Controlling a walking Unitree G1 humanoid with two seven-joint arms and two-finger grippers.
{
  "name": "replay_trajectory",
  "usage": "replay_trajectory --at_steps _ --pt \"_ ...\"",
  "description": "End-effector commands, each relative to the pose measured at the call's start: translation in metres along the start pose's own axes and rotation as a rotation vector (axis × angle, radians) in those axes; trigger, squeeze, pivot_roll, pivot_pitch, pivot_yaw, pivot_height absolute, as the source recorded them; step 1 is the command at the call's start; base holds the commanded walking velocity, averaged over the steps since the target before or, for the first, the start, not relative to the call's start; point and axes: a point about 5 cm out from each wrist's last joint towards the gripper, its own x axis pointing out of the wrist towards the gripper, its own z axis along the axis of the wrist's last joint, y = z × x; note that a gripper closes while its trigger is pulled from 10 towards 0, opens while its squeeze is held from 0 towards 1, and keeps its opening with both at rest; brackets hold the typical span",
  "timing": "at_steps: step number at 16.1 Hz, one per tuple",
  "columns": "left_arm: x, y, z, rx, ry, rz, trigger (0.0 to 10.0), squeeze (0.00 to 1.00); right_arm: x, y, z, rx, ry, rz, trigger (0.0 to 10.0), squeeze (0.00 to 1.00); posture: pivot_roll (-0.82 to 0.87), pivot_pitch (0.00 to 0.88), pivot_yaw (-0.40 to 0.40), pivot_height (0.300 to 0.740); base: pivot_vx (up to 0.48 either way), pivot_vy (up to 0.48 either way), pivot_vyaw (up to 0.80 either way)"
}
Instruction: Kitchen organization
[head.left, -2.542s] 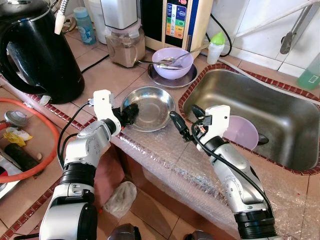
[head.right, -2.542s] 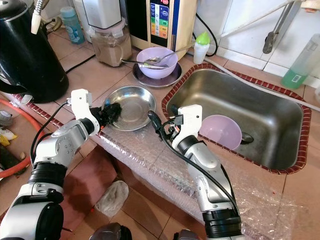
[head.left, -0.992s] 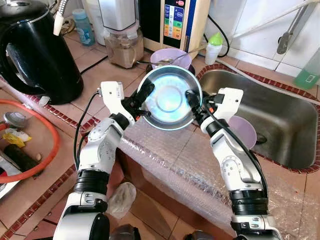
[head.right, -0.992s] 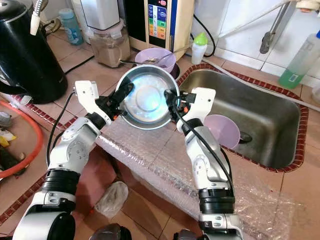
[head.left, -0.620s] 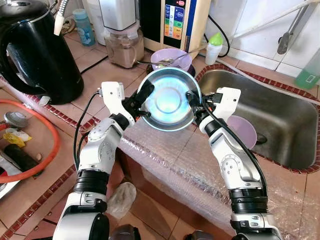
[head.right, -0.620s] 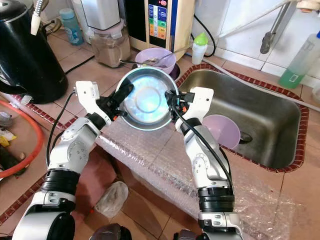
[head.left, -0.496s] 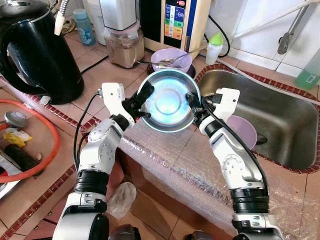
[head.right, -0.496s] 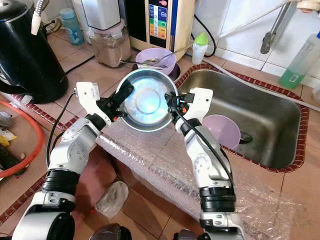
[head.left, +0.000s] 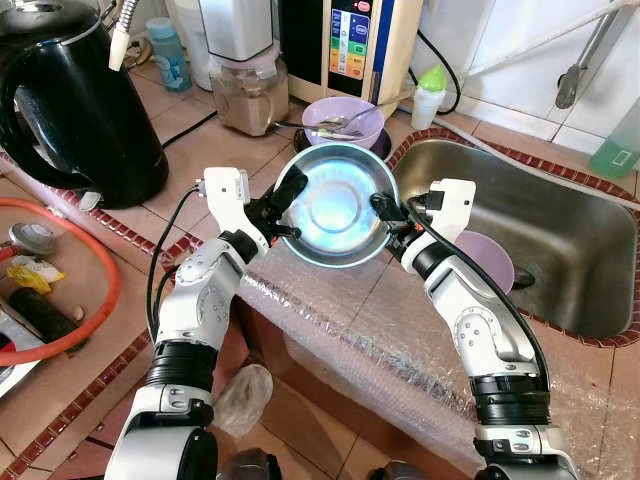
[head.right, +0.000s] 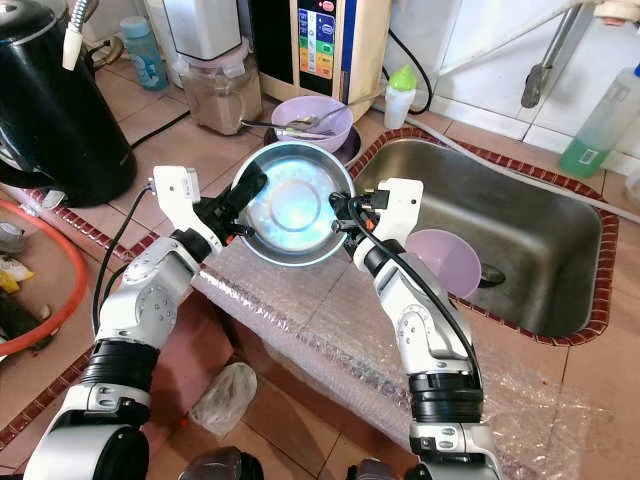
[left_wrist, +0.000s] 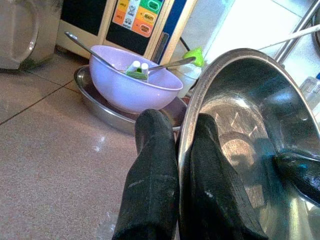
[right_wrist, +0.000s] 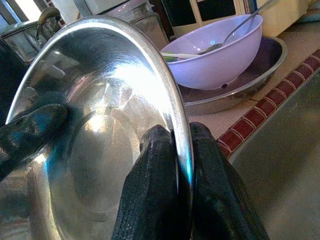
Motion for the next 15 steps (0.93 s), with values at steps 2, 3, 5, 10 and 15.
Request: replay_trajectory --at_steps 2,3,5,10,15 --pt "0.006 -0.008 0.019 0.028 -0.095 -0.045 0.0 0.0 -0.006 -0.011 -0.023 0.012 0.126 -0.054 0.0 0.0 -0.09 0.0 0.024 0.74 0.0 0.0 0.0" --pt "0.006 -0.009 0.018 0.032 -0.09 -0.046 0.0 0.0 -0.005 -0.012 -0.022 0.015 0.12 -0.062 0.0 0.0 -0.09 0.0 0.024 0.74 0.0 0.0 0.0" --pt "0.007 -0.016 0.013 0.058 -0.059 -0.081 10.0 1.0 -0.004 -0.015 -0.017 0.032 0.084 -0.095 0.0 0.0 -0.09 0.0 0.027 0.74 0.0 0.0 0.0" --pt "0.008 -0.033 0.009 0.158 -0.018 -0.175 10.0 1.0 -0.001 -0.03 0.005 0.101 -0.058 -0.243 0.0 0.0 -0.08 0.0 0.04 0.74 0.0 0.0 0.0" --pt "-0.001 -0.034 -0.002 0.206 0.07 -0.217 10.0 1.0 -0.007 -0.056 0.026 0.093 -0.149 -0.38 0.0 0.0 -0.07 0.0 0.046 0.74 0.0 0.0 0.0"
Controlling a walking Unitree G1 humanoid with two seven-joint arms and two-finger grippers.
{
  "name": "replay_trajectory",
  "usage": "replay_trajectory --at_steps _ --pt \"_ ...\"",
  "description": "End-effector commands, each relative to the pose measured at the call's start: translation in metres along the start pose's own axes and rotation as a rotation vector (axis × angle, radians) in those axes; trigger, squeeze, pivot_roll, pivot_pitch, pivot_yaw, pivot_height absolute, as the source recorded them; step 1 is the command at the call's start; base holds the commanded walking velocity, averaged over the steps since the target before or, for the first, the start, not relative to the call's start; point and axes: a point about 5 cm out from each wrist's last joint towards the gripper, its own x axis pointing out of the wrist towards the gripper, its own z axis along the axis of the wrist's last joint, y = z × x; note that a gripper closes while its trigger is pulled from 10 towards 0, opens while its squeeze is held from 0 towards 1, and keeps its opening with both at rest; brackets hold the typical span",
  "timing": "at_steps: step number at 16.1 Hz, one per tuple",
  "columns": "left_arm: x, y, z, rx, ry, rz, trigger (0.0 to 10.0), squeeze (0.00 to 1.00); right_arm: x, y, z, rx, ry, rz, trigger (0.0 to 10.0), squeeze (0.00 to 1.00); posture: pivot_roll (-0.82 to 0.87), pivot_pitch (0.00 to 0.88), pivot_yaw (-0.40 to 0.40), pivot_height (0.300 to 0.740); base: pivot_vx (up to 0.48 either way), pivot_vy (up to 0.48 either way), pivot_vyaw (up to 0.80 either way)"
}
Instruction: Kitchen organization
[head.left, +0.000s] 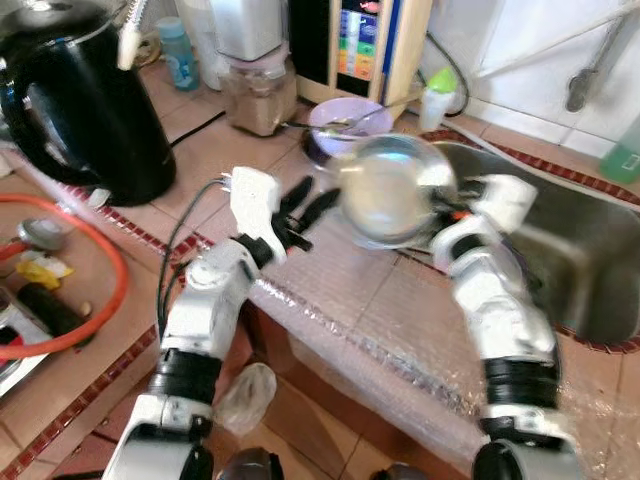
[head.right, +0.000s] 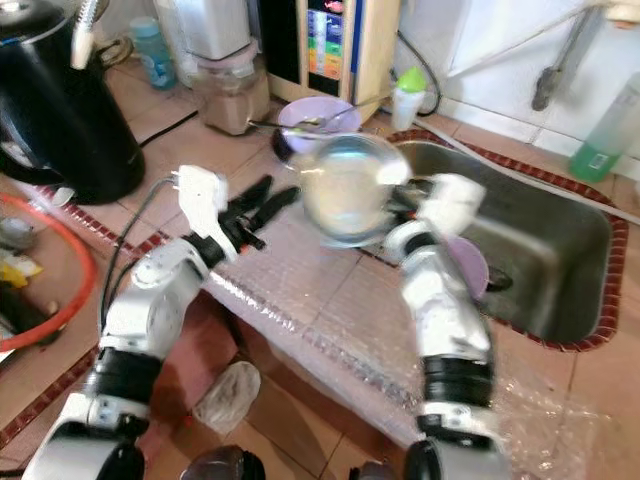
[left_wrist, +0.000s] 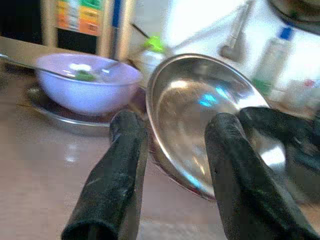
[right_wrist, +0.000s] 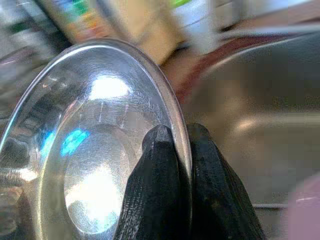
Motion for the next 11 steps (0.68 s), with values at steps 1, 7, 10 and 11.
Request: replay_trajectory --at_steps 1,7,10,11 --pt "-0.002 -0.004 -0.001 0.028 0.036 -0.04 10.0 1.0 0.003 -0.005 0.007 -0.018 -0.031 -0.041 0.0 0.0 -0.07 0.0 0.046 0.74 0.0 0.0 0.0" --pt "-0.025 -0.026 -0.027 0.118 0.246 -0.231 10.0 1.0 0.013 -0.048 0.012 -0.231 -0.042 -0.385 0.0 0.0 -0.03 0.068 0.061 0.74 0.0 0.0 0.0" --pt "-0.031 -0.033 -0.028 0.137 0.288 -0.281 10.0 1.0 0.018 -0.061 0.002 -0.26 0.026 -0.531 7.4 0.0 -0.01 0.109 0.073 0.74 0.0 0.0 0.0" --pt "-0.033 -0.036 -0.03 0.15 0.309 -0.306 10.0 1.0 0.02 -0.058 -0.003 -0.227 0.034 -0.535 10.0 0.0 -0.01 0.113 0.075 0.74 0.0 0.0 0.0"
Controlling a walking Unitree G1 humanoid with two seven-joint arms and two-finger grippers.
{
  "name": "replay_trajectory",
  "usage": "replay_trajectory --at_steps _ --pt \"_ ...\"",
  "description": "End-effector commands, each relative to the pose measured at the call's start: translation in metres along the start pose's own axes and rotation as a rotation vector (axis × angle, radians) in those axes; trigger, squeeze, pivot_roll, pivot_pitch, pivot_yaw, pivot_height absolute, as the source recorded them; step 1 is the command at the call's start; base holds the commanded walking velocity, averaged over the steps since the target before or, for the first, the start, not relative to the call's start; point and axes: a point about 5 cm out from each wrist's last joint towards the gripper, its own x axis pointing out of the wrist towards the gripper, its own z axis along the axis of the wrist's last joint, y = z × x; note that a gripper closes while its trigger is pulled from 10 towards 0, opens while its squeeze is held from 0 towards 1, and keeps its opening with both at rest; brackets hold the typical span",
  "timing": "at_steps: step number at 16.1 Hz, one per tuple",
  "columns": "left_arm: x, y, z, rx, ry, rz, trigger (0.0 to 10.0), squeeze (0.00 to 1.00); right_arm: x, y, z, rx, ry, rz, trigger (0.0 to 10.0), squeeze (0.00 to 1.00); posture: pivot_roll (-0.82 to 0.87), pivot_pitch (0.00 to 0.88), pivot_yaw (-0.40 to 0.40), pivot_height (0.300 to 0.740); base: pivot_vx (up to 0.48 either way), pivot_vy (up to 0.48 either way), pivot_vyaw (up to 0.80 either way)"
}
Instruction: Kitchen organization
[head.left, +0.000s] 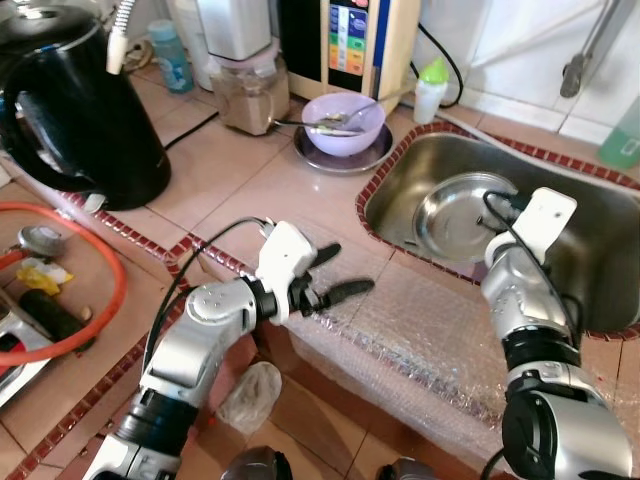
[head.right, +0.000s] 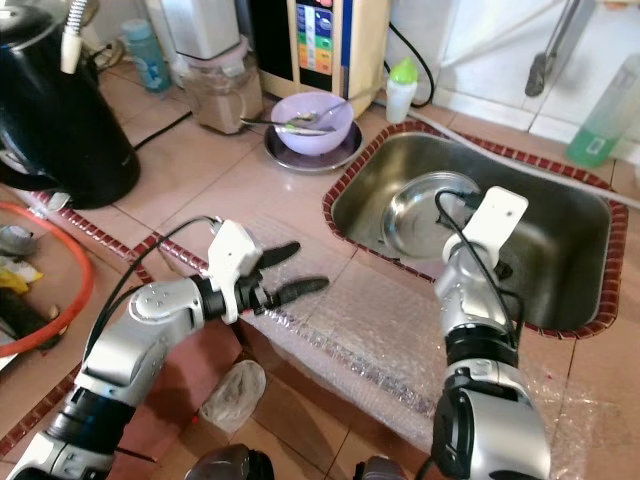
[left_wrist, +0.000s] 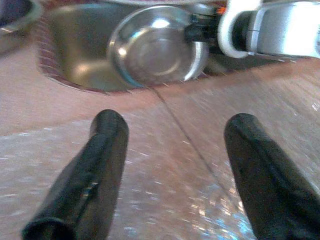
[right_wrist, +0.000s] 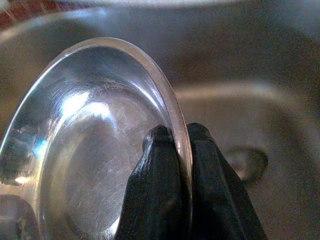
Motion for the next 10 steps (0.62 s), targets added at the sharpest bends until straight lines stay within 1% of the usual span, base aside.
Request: replay_trajectory --at_steps 1,2,3,7,9,10 --pt "0.001 -0.003 0.001 0.021 0.019 -0.015 10.0 1.0 0.001 0.007 0.006 0.035 -0.015 -0.01 10.0 1.0 -0.01 0.11 0.071 0.74 0.0 0.0 0.0" --pt "0.002 -0.004 0.002 0.019 0.019 -0.015 10.0 1.0 0.001 0.01 0.004 0.047 -0.008 -0.015 10.0 1.0 -0.01 0.11 0.071 0.74 0.0 0.0 0.0" --pt "0.004 -0.003 0.004 0.013 0.014 -0.009 10.0 1.0 0.001 0.013 0.002 0.039 -0.006 -0.016 10.0 1.0 -0.01 0.102 0.065 0.74 0.0 0.0 0.0" --pt "0.003 0.001 0.007 0.02 0.007 0.021 10.0 1.0 0.001 0.014 -0.003 0.05 -0.009 0.003 10.0 1.0 -0.01 0.09 0.061 0.74 0.0 0.0 0.0" --pt "0.004 0.005 0.01 0.033 -0.007 0.053 10.0 1.0 -0.003 0.021 0.0 0.014 -0.067 0.092 10.0 1.0 -0.01 0.078 0.057 0.74 0.0 0.0 0.0" --pt "0.004 0.009 0.013 0.042 -0.019 0.08 10.0 1.0 -0.008 0.025 -0.004 -0.023 -0.092 0.141 10.0 1.0 -0.01 0.069 0.056 0.74 0.0 0.0 0.0"
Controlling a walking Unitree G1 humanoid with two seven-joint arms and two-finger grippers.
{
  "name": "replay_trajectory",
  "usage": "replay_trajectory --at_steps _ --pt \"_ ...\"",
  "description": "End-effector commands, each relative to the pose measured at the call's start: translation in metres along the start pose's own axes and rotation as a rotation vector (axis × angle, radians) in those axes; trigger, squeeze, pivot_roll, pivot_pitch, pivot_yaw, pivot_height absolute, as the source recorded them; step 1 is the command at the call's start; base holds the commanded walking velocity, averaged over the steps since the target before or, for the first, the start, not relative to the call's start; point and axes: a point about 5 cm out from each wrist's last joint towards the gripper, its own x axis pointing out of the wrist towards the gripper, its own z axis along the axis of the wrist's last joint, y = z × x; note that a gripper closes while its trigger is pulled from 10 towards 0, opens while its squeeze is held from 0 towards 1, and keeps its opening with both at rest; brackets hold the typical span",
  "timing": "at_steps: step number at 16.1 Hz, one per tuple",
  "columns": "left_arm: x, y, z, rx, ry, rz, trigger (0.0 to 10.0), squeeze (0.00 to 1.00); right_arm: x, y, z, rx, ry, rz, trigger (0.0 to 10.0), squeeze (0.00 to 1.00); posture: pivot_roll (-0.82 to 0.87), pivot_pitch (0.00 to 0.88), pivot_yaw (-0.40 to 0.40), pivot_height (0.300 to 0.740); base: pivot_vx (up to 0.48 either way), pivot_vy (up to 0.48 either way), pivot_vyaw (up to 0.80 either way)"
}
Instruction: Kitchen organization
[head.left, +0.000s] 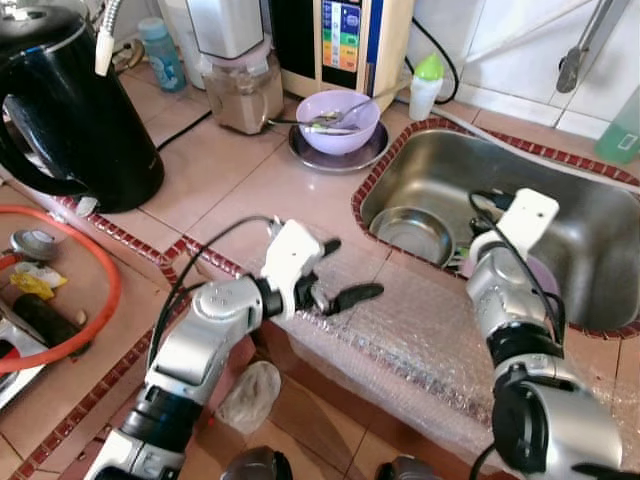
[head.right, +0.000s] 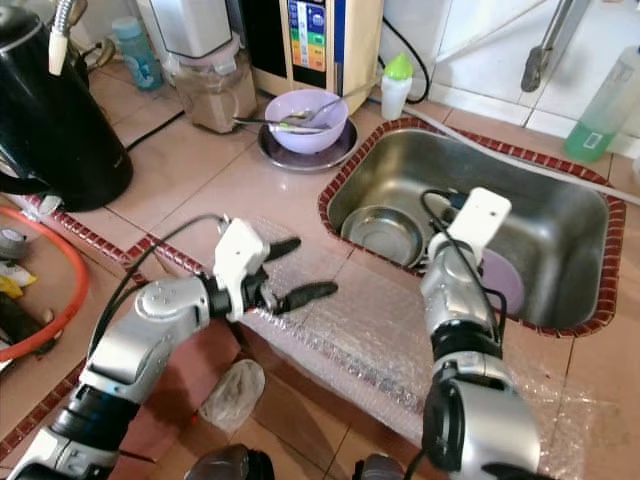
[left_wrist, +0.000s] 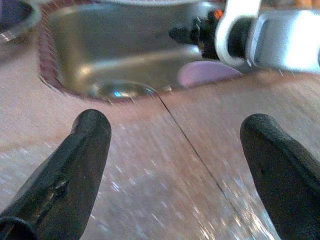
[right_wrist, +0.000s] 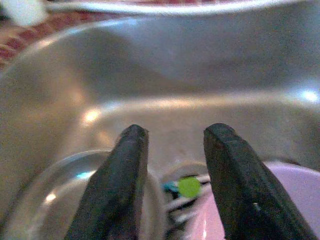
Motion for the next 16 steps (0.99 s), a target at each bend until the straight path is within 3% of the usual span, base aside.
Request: replay_trajectory --at_steps 1,5,8,10,12,13,14,16 --pt "-0.001 0.008 0.004 0.018 -0.011 0.048 10.0 1.0 -0.007 0.005 -0.006 -0.053 -0.021 0.061 10.0 1.0 -0.01 0.062 0.055 0.74 0.0 0.0 0.0" --pt "0.0 0.012 0.005 0.024 -0.025 0.082 10.0 1.0 -0.028 0.006 -0.024 -0.117 -0.038 0.148 10.0 1.0 -0.03 0.033 0.053 0.74 0.0 0.0 0.0" --pt "-0.002 0.022 0.009 0.029 -0.064 0.173 10.0 1.0 -0.046 0.001 -0.031 -0.201 -0.081 0.189 10.0 1.0 -0.03 0.006 0.053 0.74 0.0 0.0 0.0" --pt "-0.009 0.033 0.009 0.067 -0.08 0.284 10.0 1.0 -0.055 -0.011 -0.031 -0.212 -0.12 0.159 10.0 1.0 -0.04 0.0 0.051 0.74 0.0 0.0 0.0" --pt "-0.018 0.041 0.005 0.035 -0.1 0.421 10.0 1.0 -0.062 -0.019 -0.029 -0.222 -0.142 0.149 10.0 1.0 -0.04 0.0 0.047 0.74 0.0 0.0 0.0" --pt "-0.023 0.042 0.003 0.039 -0.121 0.494 10.0 0.19 -0.067 -0.022 -0.029 -0.235 -0.155 0.153 10.0 1.0 -0.04 0.0 0.042 0.74 0.0 0.0 0.0" --pt "-0.029 0.045 0.002 0.041 -0.146 0.59 10.0 0.0 -0.07 -0.022 -0.029 -0.248 -0.161 0.175 10.0 1.0 -0.04 0.0 0.038 0.74 0.0 0.0 0.0" --pt "-0.037 0.042 -0.006 0.009 -0.178 0.694 10.0 0.0 -0.076 -0.018 -0.029 -0.261 -0.176 0.224 10.0 1.0 -0.04 0.0 0.032 0.74 0.0 0.0 0.0"
